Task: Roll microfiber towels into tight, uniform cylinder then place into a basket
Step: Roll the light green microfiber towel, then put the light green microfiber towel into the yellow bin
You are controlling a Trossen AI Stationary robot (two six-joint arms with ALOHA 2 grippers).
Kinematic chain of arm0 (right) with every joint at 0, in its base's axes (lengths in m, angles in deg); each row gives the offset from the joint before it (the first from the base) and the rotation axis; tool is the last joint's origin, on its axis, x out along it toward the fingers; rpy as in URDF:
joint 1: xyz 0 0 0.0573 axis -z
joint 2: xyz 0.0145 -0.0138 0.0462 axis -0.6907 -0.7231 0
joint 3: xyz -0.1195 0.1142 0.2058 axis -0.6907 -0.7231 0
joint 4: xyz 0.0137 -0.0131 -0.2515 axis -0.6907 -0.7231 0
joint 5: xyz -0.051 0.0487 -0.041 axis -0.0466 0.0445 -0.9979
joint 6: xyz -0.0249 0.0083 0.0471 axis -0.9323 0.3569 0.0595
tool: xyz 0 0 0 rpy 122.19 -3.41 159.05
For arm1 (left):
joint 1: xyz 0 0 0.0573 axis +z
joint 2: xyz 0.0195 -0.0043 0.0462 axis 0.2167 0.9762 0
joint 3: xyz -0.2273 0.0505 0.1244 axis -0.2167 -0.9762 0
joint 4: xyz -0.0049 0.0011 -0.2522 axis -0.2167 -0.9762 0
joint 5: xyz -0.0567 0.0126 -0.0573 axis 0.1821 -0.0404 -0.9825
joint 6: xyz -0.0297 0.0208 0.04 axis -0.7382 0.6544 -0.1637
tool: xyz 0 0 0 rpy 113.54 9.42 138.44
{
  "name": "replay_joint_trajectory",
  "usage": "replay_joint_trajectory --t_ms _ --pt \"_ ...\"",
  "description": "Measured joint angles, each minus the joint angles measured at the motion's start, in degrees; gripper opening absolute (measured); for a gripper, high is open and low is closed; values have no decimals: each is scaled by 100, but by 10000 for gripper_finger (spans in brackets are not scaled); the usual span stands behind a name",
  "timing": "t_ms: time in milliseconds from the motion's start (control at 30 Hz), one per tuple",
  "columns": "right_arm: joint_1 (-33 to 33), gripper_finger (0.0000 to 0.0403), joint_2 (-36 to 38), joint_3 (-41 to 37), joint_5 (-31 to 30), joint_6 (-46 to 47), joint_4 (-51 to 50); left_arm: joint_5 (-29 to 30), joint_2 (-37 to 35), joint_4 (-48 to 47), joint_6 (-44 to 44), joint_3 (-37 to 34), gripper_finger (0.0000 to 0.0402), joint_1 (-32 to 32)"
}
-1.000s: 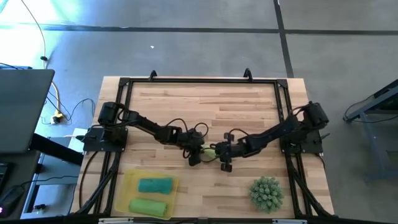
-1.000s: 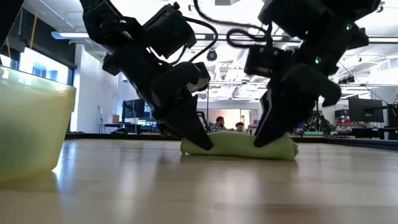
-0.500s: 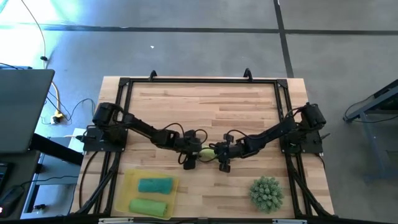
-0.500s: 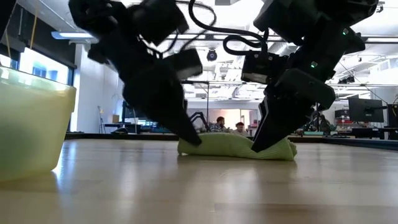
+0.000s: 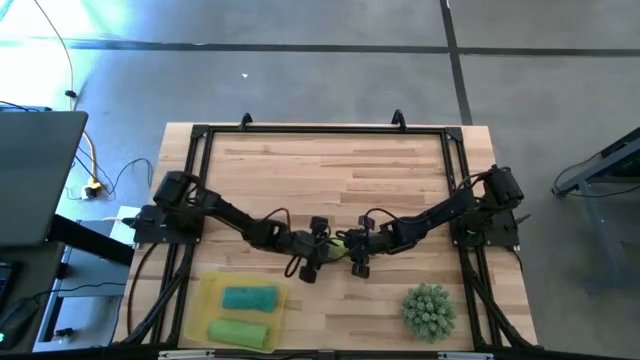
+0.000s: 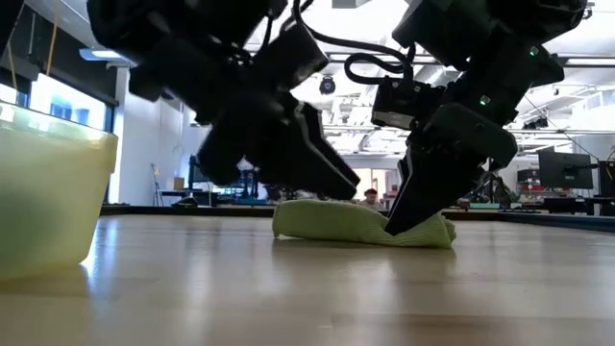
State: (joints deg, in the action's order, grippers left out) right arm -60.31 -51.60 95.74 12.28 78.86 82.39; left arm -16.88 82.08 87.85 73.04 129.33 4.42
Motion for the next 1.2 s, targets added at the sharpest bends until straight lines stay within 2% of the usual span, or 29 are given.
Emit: replay_joint_trajectory --t_ms 133,333,467,567,700,933,1200 --pt "0 145 -2 -1 0 0 5 93 318 362 83 49 189 79" --pt "0 145 -4 0 -2 0 -1 104 769 344 -3 230 189 277" --pt "0 145 -4 0 -2 -1 -16 97 914 386 -442 268 186 347" --pt "0 145 1 0 -2 -31 -40 50 913 173 -899 290 170 380" --pt "35 145 185 -3 26 -158 -137 -191 907 -111 -1362 302 120 414" --pt "120 145 1111 -28 218 -374 -1216 -310 886 -350 -1868 309 30 420" --pt "62 145 2317 -24 234 -304 -2988 -371 802 -560 -1975 328 22 419"
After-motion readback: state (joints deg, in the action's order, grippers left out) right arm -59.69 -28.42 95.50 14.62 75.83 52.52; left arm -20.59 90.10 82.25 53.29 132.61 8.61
